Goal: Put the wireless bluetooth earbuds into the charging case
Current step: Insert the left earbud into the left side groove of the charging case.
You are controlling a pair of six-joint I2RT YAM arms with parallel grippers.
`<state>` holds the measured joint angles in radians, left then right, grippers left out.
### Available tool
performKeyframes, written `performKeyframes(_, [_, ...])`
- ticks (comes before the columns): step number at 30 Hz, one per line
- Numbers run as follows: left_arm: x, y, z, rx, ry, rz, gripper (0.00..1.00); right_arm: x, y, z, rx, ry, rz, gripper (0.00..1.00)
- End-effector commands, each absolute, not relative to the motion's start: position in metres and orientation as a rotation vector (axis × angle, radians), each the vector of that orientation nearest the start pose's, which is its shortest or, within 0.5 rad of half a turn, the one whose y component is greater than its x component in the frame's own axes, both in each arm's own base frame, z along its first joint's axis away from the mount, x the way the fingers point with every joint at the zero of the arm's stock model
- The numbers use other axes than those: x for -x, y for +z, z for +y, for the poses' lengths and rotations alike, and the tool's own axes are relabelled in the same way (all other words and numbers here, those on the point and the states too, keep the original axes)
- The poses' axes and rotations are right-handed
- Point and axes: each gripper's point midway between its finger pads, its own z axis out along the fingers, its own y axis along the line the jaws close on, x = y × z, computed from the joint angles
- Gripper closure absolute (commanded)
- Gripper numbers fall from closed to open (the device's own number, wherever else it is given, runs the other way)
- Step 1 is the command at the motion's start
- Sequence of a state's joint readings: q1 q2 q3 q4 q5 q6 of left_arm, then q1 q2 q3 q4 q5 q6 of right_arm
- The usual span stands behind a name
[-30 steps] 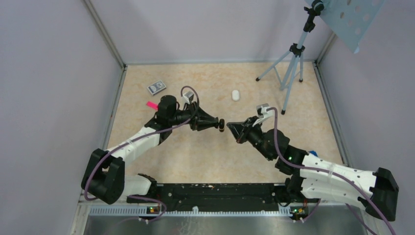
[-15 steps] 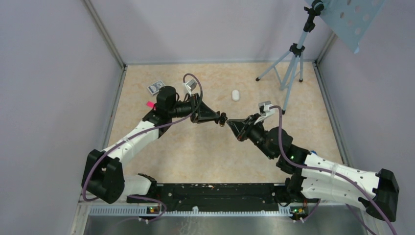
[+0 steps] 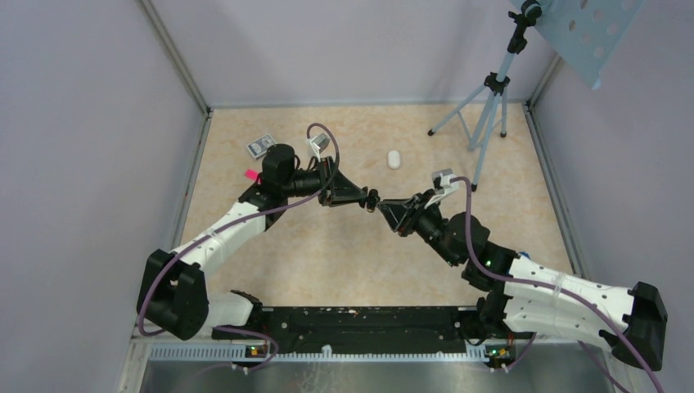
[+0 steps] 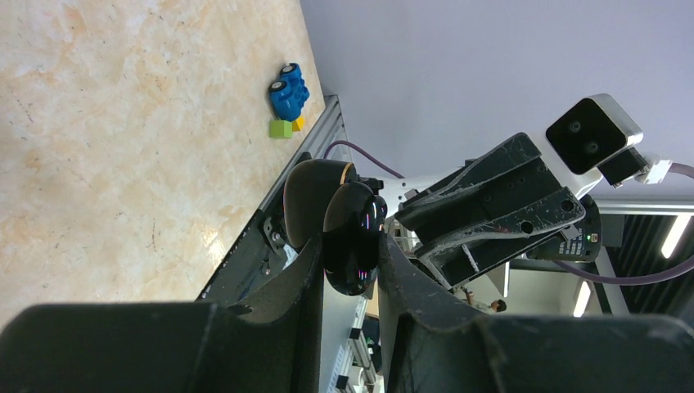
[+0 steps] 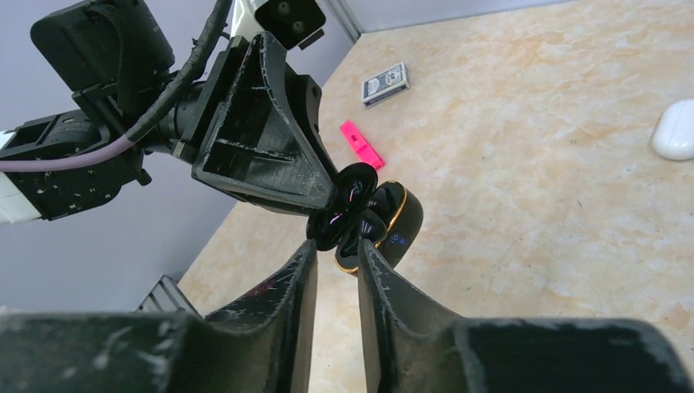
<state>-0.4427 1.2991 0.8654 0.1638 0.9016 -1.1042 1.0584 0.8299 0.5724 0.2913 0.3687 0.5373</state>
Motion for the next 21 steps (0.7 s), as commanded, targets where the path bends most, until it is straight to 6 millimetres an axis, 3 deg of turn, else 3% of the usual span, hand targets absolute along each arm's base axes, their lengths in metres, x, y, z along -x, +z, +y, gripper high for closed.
performKeyframes(1, [-0.237, 0.274, -0.292, -0.121, -1.824, 2.138, 1.00, -0.200, 0.309, 0.281, 0.097, 1.047, 1.548, 0.71])
performKeyframes(8, [-0.239, 0.267, -0.292, -0.074, -1.823, 2.170, 1.00, -0.206, 0.301, 0.274, -0.037, 1.052, 1.608, 0.53])
performKeyframes(12, [-0.240, 0.257, -0.292, -0.020, -1.828, 2.214, 1.00, -0.214, 0.283, 0.269, -0.152, 1.039, 1.714, 0.50])
performKeyframes(17, [-0.240, 0.243, -0.292, 0.027, -1.830, 2.263, 1.00, -0.217, 0.275, 0.272, -0.167, 1.095, 1.733, 0.49])
performKeyframes(21, [-0.240, 0.243, -0.292, 0.030, -1.828, 2.262, 1.00, -0.220, 0.267, 0.277, -0.152, 1.082, 1.772, 0.50])
